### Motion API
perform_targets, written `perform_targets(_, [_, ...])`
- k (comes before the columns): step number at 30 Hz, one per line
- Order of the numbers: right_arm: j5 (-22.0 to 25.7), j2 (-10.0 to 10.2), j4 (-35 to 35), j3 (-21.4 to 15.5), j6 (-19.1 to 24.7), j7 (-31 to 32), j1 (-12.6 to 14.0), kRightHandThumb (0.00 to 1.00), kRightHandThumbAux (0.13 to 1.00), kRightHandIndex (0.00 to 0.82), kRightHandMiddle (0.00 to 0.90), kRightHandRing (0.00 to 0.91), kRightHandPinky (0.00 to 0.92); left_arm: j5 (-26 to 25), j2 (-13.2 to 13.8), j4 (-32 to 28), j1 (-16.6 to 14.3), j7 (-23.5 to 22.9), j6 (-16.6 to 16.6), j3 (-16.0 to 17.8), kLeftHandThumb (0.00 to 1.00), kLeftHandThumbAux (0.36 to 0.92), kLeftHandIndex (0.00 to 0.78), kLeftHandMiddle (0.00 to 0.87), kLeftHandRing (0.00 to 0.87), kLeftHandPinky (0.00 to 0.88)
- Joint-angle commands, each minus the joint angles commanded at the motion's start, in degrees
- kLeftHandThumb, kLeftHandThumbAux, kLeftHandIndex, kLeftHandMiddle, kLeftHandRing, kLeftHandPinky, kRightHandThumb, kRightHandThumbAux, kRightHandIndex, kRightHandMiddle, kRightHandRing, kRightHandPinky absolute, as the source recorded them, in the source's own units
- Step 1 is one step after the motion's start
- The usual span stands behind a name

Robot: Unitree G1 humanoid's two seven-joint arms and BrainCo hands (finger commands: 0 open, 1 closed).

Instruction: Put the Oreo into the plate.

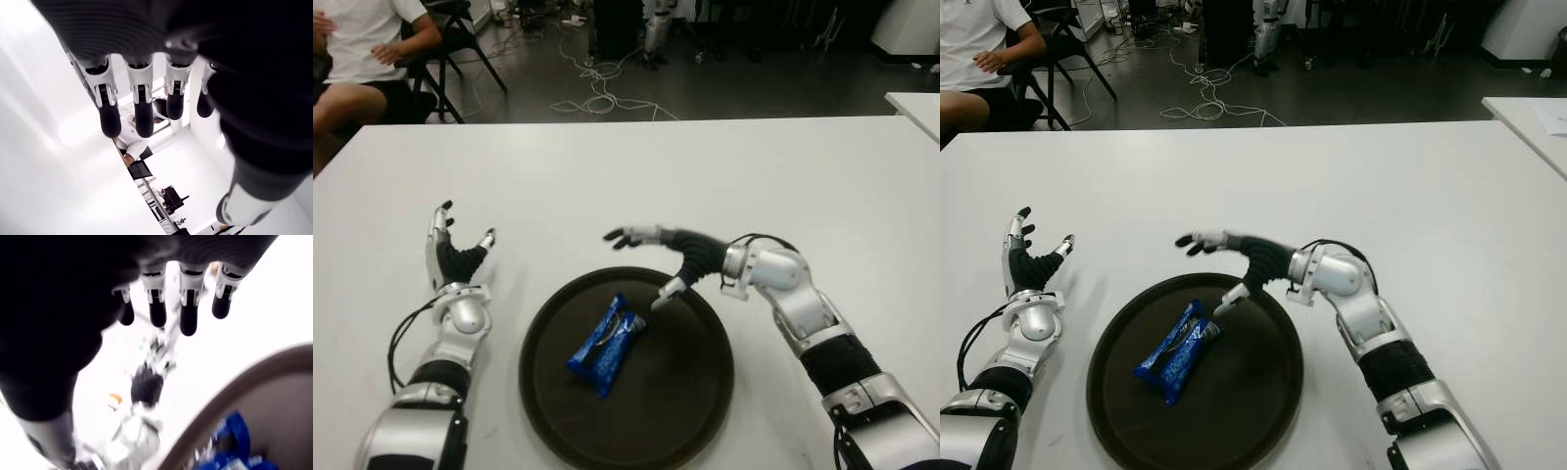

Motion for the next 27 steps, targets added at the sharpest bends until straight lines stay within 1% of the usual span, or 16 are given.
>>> perform_targets(4, [-0.20, 0.14, 0.33, -1.70, -0.91, -2.44, 0.03, 0.000, 0.807, 0.119, 0.130, 0.117, 0.095, -0.17, -0.02, 0.07, -0.05, -0.13, -0.17, 0.15, 0.324, 0.776, 0.115, 0.118, 0.136, 0.188])
perform_targets(6, [-0.24, 0.18, 1.49, -2.65, -1.81, -3.78, -0.42, 0.000, 0.819, 0.113, 0.121, 0.110, 0.093, -0.08, 0.03, 0.13, -0.08, -0.08, -0.09, 0.11, 0.330, 0.774, 0.115, 0.122, 0.143, 0.196])
perform_targets(10, [-1.00, 0.86, 2.79, -3.65, -3.06, -6.84, -0.54, 0.000, 0.853, 0.111, 0.117, 0.104, 0.095, 0.10, 0.10, 0.16, -0.04, 0.00, 0.05, 0.01, 0.319, 0.771, 0.112, 0.124, 0.147, 0.195])
perform_targets(12, [-1.02, 0.81, 3.50, -4.16, -3.39, -7.87, -0.73, 0.000, 0.867, 0.112, 0.117, 0.103, 0.097, 0.13, 0.11, 0.15, -0.03, 0.02, 0.05, -0.01, 0.313, 0.771, 0.111, 0.124, 0.146, 0.191])
perform_targets(15, [-1.04, 0.76, 5.20, -5.81, -3.20, -10.80, -0.98, 0.000, 0.885, 0.116, 0.117, 0.101, 0.098, 0.01, 0.09, 0.21, -0.02, -0.11, -0.18, 0.08, 0.322, 0.770, 0.114, 0.119, 0.150, 0.220])
perform_targets(18, [-1.53, 0.40, 7.47, -7.46, -2.90, -14.25, -1.56, 0.000, 0.891, 0.113, 0.114, 0.094, 0.087, -0.08, 0.13, 0.32, -0.04, -0.28, -0.36, 0.13, 0.340, 0.765, 0.118, 0.114, 0.144, 0.208])
perform_targets(22, [-2.14, 0.33, 10.67, -8.56, -3.51, -17.19, -2.38, 0.000, 0.892, 0.114, 0.114, 0.095, 0.092, 0.08, 0.13, 0.20, 0.02, -0.16, -0.33, 0.02, 0.323, 0.762, 0.116, 0.116, 0.138, 0.178])
perform_targets(24, [-3.48, 0.33, 13.17, -9.17, -4.08, -20.33, -3.23, 0.000, 0.879, 0.118, 0.118, 0.098, 0.091, 0.14, 0.08, 0.07, 0.05, -0.08, -0.21, -0.02, 0.311, 0.763, 0.113, 0.116, 0.133, 0.164])
perform_targets(27, [-4.69, 0.40, 15.06, -9.53, -4.74, -22.96, -3.85, 0.000, 0.867, 0.122, 0.122, 0.102, 0.088, 0.21, 0.04, 0.04, 0.08, -0.01, -0.14, -0.08, 0.302, 0.764, 0.111, 0.115, 0.129, 0.156])
